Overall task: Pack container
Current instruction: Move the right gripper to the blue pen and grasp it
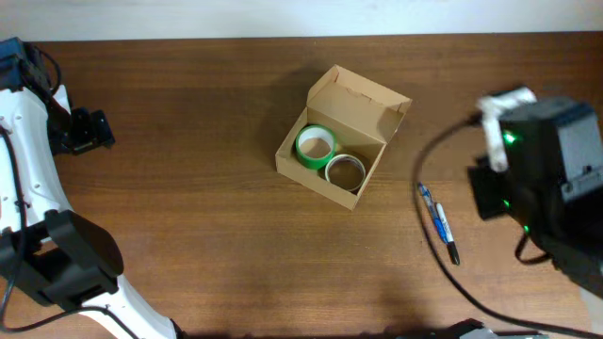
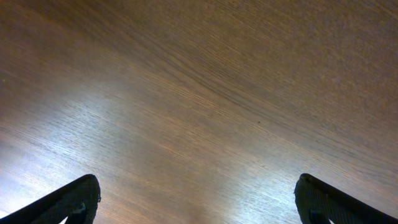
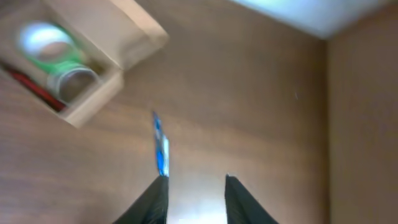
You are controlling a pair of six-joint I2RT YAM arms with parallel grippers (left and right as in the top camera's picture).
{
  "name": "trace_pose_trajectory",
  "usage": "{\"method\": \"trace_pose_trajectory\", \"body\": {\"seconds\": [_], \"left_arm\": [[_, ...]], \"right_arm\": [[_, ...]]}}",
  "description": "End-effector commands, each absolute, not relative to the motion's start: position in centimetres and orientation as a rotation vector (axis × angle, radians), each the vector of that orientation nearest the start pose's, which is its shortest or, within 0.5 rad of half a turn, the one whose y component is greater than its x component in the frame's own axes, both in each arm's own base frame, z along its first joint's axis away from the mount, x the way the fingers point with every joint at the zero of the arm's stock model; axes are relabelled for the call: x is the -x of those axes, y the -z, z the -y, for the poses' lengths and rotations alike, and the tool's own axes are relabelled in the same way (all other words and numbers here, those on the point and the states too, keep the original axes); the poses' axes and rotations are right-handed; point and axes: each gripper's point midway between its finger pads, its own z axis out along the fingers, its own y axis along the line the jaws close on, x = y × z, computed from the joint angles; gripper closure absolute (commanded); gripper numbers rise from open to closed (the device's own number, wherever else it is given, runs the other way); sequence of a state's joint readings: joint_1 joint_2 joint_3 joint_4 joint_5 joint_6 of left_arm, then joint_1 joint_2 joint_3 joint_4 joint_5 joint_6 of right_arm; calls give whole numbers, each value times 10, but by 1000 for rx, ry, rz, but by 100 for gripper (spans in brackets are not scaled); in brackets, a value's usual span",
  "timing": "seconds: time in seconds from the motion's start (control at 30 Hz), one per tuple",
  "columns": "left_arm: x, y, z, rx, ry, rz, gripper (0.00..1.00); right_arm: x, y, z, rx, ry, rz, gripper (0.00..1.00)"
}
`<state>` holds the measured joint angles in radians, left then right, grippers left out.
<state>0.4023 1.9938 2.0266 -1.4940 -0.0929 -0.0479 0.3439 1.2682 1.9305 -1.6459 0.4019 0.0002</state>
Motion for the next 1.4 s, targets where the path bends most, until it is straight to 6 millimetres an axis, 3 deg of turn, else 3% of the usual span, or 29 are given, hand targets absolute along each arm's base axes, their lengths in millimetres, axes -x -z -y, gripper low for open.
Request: {"method": "trace_pose_trajectory", "body": {"seconds": [0.0,0.03,0.13,0.23,0.33,0.6,0.77,1.1,1.37], "left_arm": [[-359,-175,-171,678,-157,-2979,0],[-359,-175,-171,678,-157,-2979,0],[-359,-175,-171,678,-157,-2979,0],[-359,-175,-171,678,-157,-2979,0],[-359,-175,-171,678,-157,-2979,0],[-359,-175,-171,678,-157,-2979,0],[-359,-175,-171,678,-157,-2979,0],[-359,-175,-171,678,-157,-2979,0],[-359,-175,-171,678,-157,-2979,0]], "right_arm": [[-244,-304,4,129,387,-2668,64],[-250,-268,5,134,341,-2744,61],[-267,-216,2,203,256,-2805,53],[-278,-163,3,271,218,-2877,51],[-281,-130,1,308,179,-2952,52],[-284,-68,-18,317,-32,-3149,60],[-282,-51,-18,321,-37,-3211,60],[-288,-48,-12,305,-16,-3190,60],[-294,-48,9,207,12,-3176,60]]}}
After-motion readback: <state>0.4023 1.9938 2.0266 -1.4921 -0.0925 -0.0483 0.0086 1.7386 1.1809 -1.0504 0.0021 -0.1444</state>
